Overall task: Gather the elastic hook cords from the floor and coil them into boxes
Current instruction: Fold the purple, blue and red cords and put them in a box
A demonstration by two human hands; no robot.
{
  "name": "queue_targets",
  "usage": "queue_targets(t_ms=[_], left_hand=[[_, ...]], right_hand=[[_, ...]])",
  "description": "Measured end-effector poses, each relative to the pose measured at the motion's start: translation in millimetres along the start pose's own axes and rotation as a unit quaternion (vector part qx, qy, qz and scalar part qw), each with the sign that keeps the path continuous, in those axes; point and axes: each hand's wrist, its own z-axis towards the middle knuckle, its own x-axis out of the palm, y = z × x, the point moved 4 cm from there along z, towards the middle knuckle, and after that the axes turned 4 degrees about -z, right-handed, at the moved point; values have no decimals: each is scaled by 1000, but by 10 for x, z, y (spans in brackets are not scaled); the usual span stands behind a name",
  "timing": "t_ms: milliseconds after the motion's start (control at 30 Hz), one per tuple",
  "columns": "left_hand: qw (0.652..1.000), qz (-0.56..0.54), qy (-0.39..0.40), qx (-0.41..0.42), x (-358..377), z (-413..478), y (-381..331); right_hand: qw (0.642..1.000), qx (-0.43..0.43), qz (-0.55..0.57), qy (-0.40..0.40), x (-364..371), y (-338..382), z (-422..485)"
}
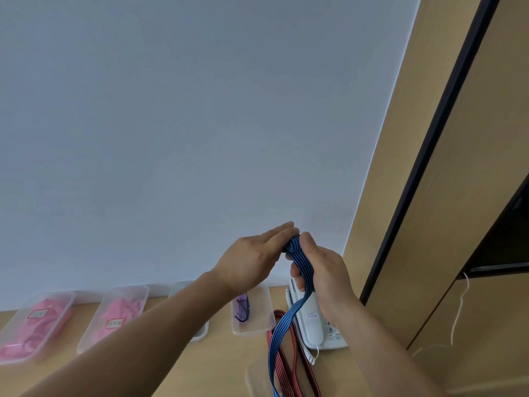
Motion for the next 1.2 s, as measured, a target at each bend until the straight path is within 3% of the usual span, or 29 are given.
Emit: queue_targets(t_ms=[100,167,200,233,300,333,400,533,767,900,967,1067,1200], left_hand=[[998,-42,-16,-38,24,-24,63],[975,-166,-9,-148,40,-18,116],[942,-253,0,-222,59,-17,154],[884,-353,6,-306,80,-16,191],[734,-513,21,-444,129,-24,239],[688,-547,44,-474,138,-18,226],[673,-560,90,-474,164,-20,194],[695,-578,86,-419,171,-11,172],[780,-502,51,-371,114,72,240],[899,-331,28,-287,62,92,235],[954,-220,29,-203,61,64,197],[988,-109,13,-107,44,22,135],[1000,20,-13,13,61,51,29]], right_hand=[[1000,-9,-7,-20,-3,6,20],[999,-21,-11,-32,-13,19,22],[999,-31,-14,-33,-13,29,19],[998,-41,-19,-33,-8,36,15],[998,-57,-28,-29,5,36,7],[997,-62,-37,-26,15,31,2],[996,-68,-60,-18,39,15,-12],[996,-47,-74,-22,49,-44,-14],[995,-13,-96,-33,-19,-134,18],[998,4,-61,-35,-42,-119,43],[998,9,-41,-35,-42,-96,49],[999,13,-35,-28,-35,-70,61],[999,22,-42,-17,-21,-89,55]])
